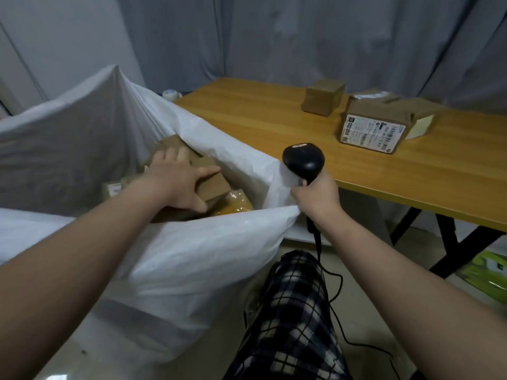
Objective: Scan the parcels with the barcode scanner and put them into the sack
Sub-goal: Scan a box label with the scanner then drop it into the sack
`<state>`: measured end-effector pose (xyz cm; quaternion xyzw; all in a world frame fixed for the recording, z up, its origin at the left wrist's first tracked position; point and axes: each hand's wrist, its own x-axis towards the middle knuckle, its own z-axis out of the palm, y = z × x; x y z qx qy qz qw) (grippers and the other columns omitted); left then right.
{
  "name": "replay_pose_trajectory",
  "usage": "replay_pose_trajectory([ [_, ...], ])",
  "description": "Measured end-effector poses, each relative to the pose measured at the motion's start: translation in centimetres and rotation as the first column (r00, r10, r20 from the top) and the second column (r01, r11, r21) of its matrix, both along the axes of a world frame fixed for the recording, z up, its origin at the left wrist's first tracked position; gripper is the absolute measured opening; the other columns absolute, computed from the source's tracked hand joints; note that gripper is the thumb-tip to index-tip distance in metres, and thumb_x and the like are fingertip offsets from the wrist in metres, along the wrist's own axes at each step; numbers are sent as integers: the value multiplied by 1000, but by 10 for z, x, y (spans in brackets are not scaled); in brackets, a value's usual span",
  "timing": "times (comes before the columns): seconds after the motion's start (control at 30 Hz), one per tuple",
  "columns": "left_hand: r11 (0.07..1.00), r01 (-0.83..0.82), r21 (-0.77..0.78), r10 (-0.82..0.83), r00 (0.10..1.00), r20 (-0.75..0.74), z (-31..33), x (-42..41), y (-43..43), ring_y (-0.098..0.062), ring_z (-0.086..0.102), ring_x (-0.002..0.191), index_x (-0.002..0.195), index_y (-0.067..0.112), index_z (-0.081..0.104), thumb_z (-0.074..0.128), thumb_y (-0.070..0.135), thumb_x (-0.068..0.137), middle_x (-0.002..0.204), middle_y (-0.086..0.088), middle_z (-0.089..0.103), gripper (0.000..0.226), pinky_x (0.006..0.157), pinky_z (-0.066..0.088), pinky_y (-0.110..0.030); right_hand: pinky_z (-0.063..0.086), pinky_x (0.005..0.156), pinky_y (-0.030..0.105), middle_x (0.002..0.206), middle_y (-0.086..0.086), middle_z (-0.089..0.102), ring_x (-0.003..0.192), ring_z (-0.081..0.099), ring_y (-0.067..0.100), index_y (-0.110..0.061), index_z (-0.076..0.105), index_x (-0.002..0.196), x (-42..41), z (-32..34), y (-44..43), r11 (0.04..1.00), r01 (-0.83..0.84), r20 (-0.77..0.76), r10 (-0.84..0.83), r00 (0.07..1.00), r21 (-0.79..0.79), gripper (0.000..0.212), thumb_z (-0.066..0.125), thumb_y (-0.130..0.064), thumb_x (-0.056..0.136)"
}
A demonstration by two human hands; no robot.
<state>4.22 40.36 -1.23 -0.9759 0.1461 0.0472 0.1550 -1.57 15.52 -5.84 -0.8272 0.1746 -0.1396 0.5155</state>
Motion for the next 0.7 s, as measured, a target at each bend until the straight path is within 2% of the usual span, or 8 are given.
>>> replay_pose_trajectory([
  [0.1, 981, -142, 135, 144, 990, -5, 13, 2, 20, -37, 24, 137, 147, 53, 9, 57, 75, 71, 150, -17, 22, 92, 109, 22, -44, 33, 53, 21, 79, -8, 51, 83, 54, 19, -14, 57, 113, -3, -2, -3, 1000, 7, 23, -7, 1000, -8, 37, 63, 0, 79],
  [0.17, 949, -224, 220, 214, 974, 70, 14, -4, 36, -37, 30, 131, 148, 48, 18, 57, 76, 71, 145, -16, 27, 91, 106, 25, -42, 32, 52, 21, 77, -8, 50, 80, 53, 19, -16, 56, 107, -5, -4, -1, 1000, -1, 32, 1, 999, -7, 33, 62, 0, 78],
  [0.23, 952, -230, 200, 194, 964, 183, 11, -9, 36, -37, 34, 125, 146, 42, 26, 56, 76, 71, 138, -17, 32, 87, 103, 28, -42, 34, 54, 22, 78, -5, 51, 81, 54, 20, -16, 55, 106, -6, -5, 4, 1000, -15, 33, 15, 999, 10, 32, 62, -1, 78],
  [0.37, 996, -89, -15, 90, 961, 262, 15, -10, 0, -42, 37, 123, 145, 36, 25, 54, 73, 75, 137, -23, 34, 85, 102, 29, -47, 41, 68, 26, 93, 2, 60, 91, 59, 22, -12, 59, 112, -7, -4, 7, 998, -53, 31, 52, 998, 41, 31, 65, -10, 82],
  [0.43, 999, -44, -19, 47, 978, 201, 14, -7, -18, -43, 34, 126, 144, 34, 26, 54, 72, 77, 139, -23, 34, 82, 104, 27, -51, 42, 73, 27, 98, 1, 61, 94, 58, 20, -14, 59, 114, -8, -2, 5, 996, -72, 48, 69, 996, 54, 30, 66, -18, 85],
  [0.5, 999, -32, 7, 30, 988, 148, 12, -4, -35, -42, 33, 128, 140, 30, 35, 49, 74, 80, 138, -21, 37, 76, 106, 24, -52, 43, 78, 29, 101, -1, 64, 95, 58, 16, -17, 60, 115, -10, -1, 1, 994, -81, 65, 77, 995, 75, 30, 67, -22, 86],
  [0.6, 998, 50, -26, -43, 971, 236, 12, 1, -66, -37, 36, 124, 133, 24, 50, 38, 69, 88, 135, -17, 41, 64, 103, 28, -48, 44, 67, 27, 85, -3, 64, 81, 59, 13, -15, 64, 103, -10, -1, -10, 995, -72, 94, 65, 993, 64, 21, 69, -24, 85],
  [0.7, 969, 194, -155, -143, 945, 294, 12, 6, -101, -33, 39, 124, 133, 22, 51, 40, 58, 94, 133, -14, 45, 54, 101, 31, -45, 38, 58, 22, 74, -7, 58, 71, 55, 7, -16, 62, 97, -8, 2, -29, 997, -55, 111, 50, 993, 47, 16, 70, -26, 86],
])
